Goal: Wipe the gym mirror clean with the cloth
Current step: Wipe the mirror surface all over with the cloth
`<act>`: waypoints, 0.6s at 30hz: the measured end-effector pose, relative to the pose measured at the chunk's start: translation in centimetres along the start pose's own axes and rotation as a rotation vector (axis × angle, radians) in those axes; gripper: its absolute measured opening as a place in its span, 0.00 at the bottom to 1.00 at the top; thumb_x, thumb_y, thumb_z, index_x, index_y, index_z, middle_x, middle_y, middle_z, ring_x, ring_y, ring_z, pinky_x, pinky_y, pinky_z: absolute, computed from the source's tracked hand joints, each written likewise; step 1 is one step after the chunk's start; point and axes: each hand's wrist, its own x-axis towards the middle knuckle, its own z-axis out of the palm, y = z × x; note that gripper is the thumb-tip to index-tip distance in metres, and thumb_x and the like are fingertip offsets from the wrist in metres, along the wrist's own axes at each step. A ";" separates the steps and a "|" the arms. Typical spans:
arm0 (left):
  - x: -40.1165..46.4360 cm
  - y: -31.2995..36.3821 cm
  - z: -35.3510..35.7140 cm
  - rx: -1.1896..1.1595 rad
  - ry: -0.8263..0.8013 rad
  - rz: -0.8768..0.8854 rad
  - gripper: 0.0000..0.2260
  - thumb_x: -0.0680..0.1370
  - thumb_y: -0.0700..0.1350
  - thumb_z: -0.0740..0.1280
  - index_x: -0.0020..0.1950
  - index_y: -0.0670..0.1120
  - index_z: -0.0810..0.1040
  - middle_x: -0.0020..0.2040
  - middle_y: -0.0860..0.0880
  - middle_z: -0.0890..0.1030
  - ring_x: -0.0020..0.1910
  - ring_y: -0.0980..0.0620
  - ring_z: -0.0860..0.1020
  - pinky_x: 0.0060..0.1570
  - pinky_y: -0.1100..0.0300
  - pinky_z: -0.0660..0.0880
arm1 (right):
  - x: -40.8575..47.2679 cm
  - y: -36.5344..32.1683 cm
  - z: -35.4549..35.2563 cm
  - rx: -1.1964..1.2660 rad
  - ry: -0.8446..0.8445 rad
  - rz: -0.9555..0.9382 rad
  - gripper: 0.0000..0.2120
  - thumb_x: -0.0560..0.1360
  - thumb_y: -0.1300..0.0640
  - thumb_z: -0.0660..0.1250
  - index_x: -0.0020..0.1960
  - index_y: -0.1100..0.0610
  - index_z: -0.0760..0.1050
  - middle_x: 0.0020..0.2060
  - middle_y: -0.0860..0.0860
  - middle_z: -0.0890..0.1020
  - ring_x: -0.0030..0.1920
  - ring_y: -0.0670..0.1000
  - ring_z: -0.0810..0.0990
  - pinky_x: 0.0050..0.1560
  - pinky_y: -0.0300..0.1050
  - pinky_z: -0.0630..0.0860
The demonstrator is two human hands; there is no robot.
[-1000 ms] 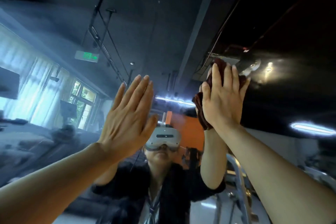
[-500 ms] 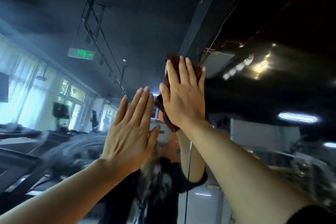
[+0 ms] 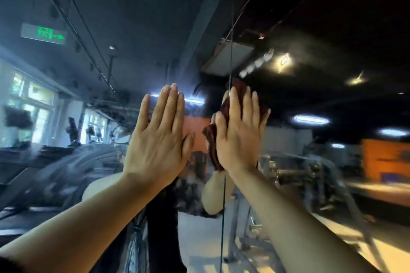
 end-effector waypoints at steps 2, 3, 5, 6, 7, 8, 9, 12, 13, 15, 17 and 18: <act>0.0 -0.1 -0.1 -0.028 0.019 0.007 0.32 0.84 0.57 0.48 0.80 0.35 0.51 0.81 0.37 0.52 0.81 0.42 0.49 0.77 0.39 0.51 | -1.1 0.2 -0.3 0.024 -0.092 -0.222 0.27 0.84 0.44 0.46 0.81 0.52 0.55 0.81 0.55 0.56 0.81 0.54 0.49 0.79 0.63 0.43; 0.0 -0.2 -0.1 -0.032 0.021 0.011 0.32 0.84 0.57 0.49 0.80 0.35 0.51 0.81 0.37 0.52 0.81 0.42 0.49 0.77 0.39 0.51 | -1.0 1.4 -0.7 0.036 -0.132 -0.310 0.27 0.84 0.43 0.46 0.81 0.51 0.54 0.81 0.54 0.55 0.81 0.53 0.48 0.79 0.62 0.43; 0.0 -0.3 -0.1 -0.018 0.015 0.014 0.32 0.84 0.57 0.48 0.80 0.36 0.50 0.81 0.38 0.52 0.81 0.43 0.49 0.77 0.40 0.51 | -0.7 4.8 -1.1 0.022 -0.140 -0.390 0.27 0.85 0.42 0.44 0.81 0.50 0.53 0.81 0.53 0.56 0.81 0.52 0.49 0.79 0.64 0.45; -0.1 -0.3 -0.1 -0.006 0.011 0.010 0.32 0.84 0.57 0.48 0.80 0.36 0.49 0.81 0.38 0.51 0.81 0.43 0.49 0.78 0.40 0.50 | -0.6 6.5 -1.2 0.007 -0.117 -0.338 0.27 0.85 0.42 0.43 0.81 0.50 0.53 0.81 0.52 0.56 0.81 0.52 0.49 0.78 0.65 0.47; -0.1 -0.3 -0.1 0.007 0.005 0.007 0.32 0.84 0.57 0.47 0.80 0.37 0.49 0.81 0.38 0.51 0.81 0.43 0.48 0.78 0.40 0.50 | -0.5 7.9 -1.2 0.002 -0.085 -0.227 0.27 0.85 0.42 0.43 0.81 0.50 0.54 0.81 0.52 0.57 0.81 0.52 0.50 0.78 0.66 0.49; -0.1 -0.2 -0.2 0.021 -0.002 0.006 0.32 0.84 0.57 0.47 0.80 0.36 0.49 0.81 0.38 0.51 0.81 0.43 0.48 0.78 0.40 0.50 | -0.6 8.7 -1.2 -0.004 -0.047 -0.091 0.27 0.85 0.42 0.44 0.81 0.50 0.55 0.80 0.53 0.57 0.81 0.53 0.50 0.77 0.67 0.52; -0.1 -0.1 -0.2 0.033 -0.010 0.006 0.32 0.84 0.57 0.46 0.80 0.36 0.48 0.81 0.38 0.50 0.81 0.43 0.47 0.78 0.40 0.50 | -0.8 8.6 -1.0 -0.017 -0.001 0.033 0.27 0.85 0.43 0.45 0.81 0.51 0.56 0.80 0.54 0.59 0.81 0.54 0.51 0.77 0.66 0.54; 0.0 0.1 -0.1 0.042 -0.044 0.004 0.33 0.84 0.58 0.41 0.80 0.36 0.48 0.81 0.38 0.48 0.81 0.43 0.46 0.78 0.40 0.48 | -1.6 4.8 -0.6 -0.022 0.040 0.162 0.28 0.85 0.43 0.42 0.80 0.53 0.57 0.80 0.56 0.59 0.81 0.55 0.51 0.78 0.66 0.51; 0.0 0.1 -0.1 0.036 -0.058 0.000 0.33 0.84 0.59 0.39 0.80 0.36 0.48 0.81 0.38 0.48 0.81 0.43 0.45 0.78 0.40 0.48 | -2.4 3.3 -0.6 -0.011 0.020 0.081 0.28 0.85 0.43 0.42 0.81 0.53 0.57 0.80 0.56 0.58 0.81 0.56 0.51 0.78 0.65 0.49; -0.1 -0.1 0.0 0.024 -0.079 -0.010 0.34 0.83 0.60 0.38 0.81 0.36 0.48 0.81 0.39 0.48 0.81 0.44 0.45 0.78 0.40 0.48 | -4.2 1.8 -0.8 -0.018 -0.042 -0.205 0.27 0.85 0.44 0.44 0.80 0.53 0.57 0.80 0.56 0.59 0.81 0.56 0.52 0.79 0.61 0.45; 0.0 -0.2 -0.1 0.008 -0.092 -0.011 0.34 0.84 0.61 0.39 0.81 0.37 0.49 0.82 0.39 0.48 0.81 0.44 0.45 0.78 0.41 0.47 | -4.2 3.6 -1.5 0.005 -0.121 -0.448 0.26 0.84 0.45 0.48 0.80 0.52 0.58 0.80 0.56 0.59 0.81 0.55 0.52 0.80 0.57 0.41; 0.1 -0.2 -0.3 -0.011 -0.098 -0.012 0.34 0.84 0.61 0.40 0.81 0.37 0.49 0.82 0.40 0.49 0.81 0.45 0.45 0.78 0.42 0.47 | -3.7 5.4 -1.7 0.006 -0.147 -0.526 0.26 0.84 0.45 0.50 0.81 0.51 0.57 0.80 0.55 0.59 0.81 0.55 0.52 0.80 0.58 0.42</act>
